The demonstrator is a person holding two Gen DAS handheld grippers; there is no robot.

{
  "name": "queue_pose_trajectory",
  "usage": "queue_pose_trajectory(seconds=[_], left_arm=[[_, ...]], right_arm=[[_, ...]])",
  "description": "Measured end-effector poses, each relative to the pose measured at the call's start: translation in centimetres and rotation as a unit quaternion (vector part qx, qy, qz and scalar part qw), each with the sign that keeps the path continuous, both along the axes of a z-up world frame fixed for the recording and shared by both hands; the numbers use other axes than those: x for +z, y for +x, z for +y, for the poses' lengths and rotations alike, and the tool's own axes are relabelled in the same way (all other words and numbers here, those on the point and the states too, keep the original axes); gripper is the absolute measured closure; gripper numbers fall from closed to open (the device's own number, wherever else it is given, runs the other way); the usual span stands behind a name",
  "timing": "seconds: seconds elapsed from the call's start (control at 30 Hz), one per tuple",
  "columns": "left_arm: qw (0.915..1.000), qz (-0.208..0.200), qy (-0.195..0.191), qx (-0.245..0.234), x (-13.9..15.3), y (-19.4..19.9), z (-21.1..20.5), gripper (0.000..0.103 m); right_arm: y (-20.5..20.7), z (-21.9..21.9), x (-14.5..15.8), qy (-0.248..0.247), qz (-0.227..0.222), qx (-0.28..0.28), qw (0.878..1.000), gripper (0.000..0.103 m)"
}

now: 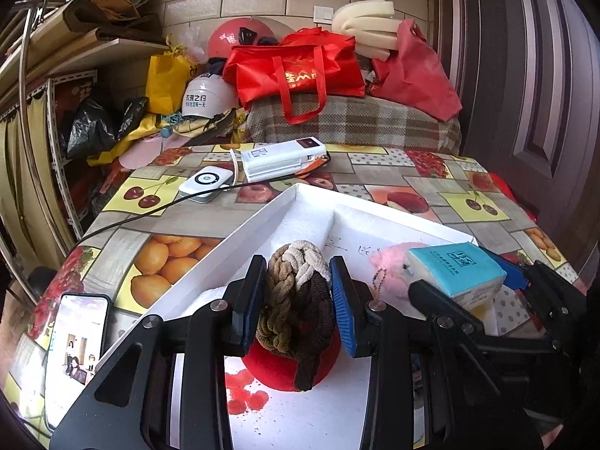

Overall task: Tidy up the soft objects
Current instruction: 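Lower the rope ball and teal pack into the white box with both grippers, then open both grippers and release the rope ball and teal pack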

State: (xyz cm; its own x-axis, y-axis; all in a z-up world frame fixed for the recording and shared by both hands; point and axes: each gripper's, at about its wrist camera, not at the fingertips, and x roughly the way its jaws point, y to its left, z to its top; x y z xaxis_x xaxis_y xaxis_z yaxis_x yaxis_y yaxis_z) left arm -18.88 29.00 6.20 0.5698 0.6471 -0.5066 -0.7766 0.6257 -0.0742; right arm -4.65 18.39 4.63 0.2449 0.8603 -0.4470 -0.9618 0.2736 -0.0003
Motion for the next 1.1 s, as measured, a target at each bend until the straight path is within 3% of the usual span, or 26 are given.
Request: queue_pose_trajectory(seconds=[0.63, 0.73, 0.9, 1.0, 1.1], left_arm=[[0.9999, 0.004, 0.005, 0.009, 0.0, -0.2, -0.2, 0.062], [0.9999, 0.002, 0.012, 0.012, 0.1, -0.1, -0.5, 0.055], [0.9957, 0.014, 0.069, 0.061, 0.9, -0.3, -1.4, 0.012], [0.9951, 0.005, 0.066, 0.074, 1.0, -0.8, -1.0, 0.009], [0.9959, -0.003, 0.044, 0.079, 0.7, -1.2, -0.2, 0.000]], right_arm=[[1.5, -0.2, -0.2, -0.004, 0.019, -0.021, 1.000, 0.024], [1.6, -0.1, -0.2, -0.005, 0.022, -0.020, 1.000, 0.021], [2.8, -0.6, -0.3, 0.008, 0.051, -0.030, 0.998, 0.017], [3.1, -0.7, -0.4, 0.007, 0.062, -0.040, 0.997, 0.002], [3.0, -0.6, -0.5, 0.006, 0.062, -0.039, 0.997, 0.000]])
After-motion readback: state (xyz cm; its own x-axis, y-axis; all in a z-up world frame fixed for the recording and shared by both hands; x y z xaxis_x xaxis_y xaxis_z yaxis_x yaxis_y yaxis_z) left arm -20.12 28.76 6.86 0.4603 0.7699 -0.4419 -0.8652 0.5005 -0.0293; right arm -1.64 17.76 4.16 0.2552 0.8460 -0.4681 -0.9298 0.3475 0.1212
